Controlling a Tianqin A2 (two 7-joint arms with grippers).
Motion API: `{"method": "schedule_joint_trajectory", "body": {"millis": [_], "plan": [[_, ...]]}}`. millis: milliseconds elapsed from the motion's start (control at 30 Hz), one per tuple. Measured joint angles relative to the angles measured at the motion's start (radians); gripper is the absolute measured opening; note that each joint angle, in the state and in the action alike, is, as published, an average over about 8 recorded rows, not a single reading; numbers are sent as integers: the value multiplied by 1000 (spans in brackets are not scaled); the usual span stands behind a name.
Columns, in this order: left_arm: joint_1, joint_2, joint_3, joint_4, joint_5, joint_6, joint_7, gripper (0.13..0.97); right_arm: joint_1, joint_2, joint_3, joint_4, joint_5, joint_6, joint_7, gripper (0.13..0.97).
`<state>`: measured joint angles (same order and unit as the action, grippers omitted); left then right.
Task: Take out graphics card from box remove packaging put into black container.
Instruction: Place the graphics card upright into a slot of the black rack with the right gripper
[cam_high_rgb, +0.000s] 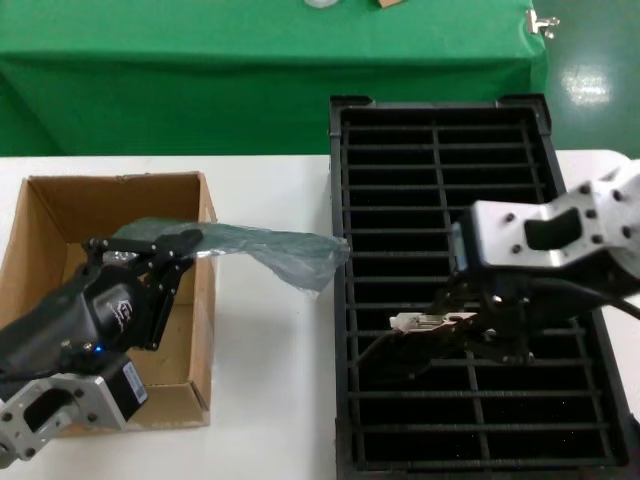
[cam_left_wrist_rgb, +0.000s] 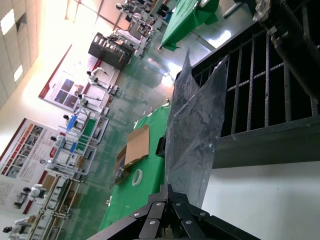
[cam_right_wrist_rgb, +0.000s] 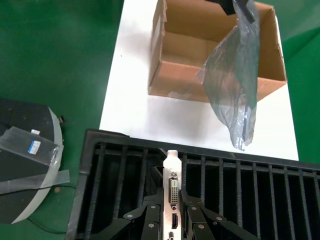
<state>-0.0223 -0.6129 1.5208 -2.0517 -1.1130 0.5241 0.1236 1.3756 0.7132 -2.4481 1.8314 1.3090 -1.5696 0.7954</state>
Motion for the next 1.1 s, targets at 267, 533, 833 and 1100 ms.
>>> {"method": "schedule_joint_trajectory", "body": {"millis": [267,533,833,1100], "plan": [[0,0,0,0,0,0,0,139,41,-54,-74,-71,-32,0,14,189],[0,0,0,0,0,0,0,139,50,-65,-108,-113,-44,0,9,189],[0,0,0,0,0,0,0,139,50,-75,-116,-146,-60,0,-4,189],[0,0,0,0,0,0,0,139,38,-92,-105,-185,-86,0,-30,189]]}}
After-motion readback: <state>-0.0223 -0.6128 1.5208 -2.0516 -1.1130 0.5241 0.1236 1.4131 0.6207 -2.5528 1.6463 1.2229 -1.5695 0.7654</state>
